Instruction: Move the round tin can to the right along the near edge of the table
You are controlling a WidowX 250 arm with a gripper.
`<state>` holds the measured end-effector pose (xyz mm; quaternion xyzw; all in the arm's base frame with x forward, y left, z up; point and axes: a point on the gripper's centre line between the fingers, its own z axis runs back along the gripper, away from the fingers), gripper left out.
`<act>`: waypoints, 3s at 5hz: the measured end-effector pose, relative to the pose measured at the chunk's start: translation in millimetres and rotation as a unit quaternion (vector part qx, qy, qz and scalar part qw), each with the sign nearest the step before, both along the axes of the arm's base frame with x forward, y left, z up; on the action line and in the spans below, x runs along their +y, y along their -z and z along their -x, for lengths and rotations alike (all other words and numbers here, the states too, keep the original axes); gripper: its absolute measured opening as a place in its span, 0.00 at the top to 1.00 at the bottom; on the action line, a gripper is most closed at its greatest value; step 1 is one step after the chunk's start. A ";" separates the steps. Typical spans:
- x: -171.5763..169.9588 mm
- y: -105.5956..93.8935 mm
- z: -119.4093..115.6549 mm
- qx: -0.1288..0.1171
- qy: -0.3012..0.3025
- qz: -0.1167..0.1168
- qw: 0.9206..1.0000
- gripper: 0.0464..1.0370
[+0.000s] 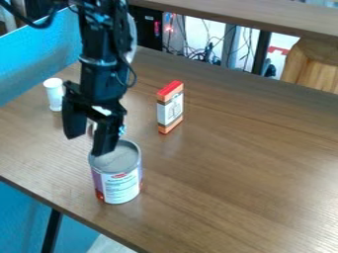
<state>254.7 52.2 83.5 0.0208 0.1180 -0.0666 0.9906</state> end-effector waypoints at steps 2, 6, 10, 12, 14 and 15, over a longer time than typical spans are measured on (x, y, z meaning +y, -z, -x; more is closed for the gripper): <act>5.9 18.9 -12.2 0.037 0.017 -0.034 0.999 0.04; -133.7 27.8 6.7 0.056 0.144 0.076 0.985 0.04; -207.3 24.4 23.6 -0.011 0.149 0.085 0.985 0.04; -158.7 -32.1 38.2 -0.122 0.122 0.075 0.982 0.04; -63.9 -60.3 53.3 -0.182 0.027 0.075 0.980 0.04; -22.8 -38.9 40.4 -0.132 -0.005 0.026 0.991 0.04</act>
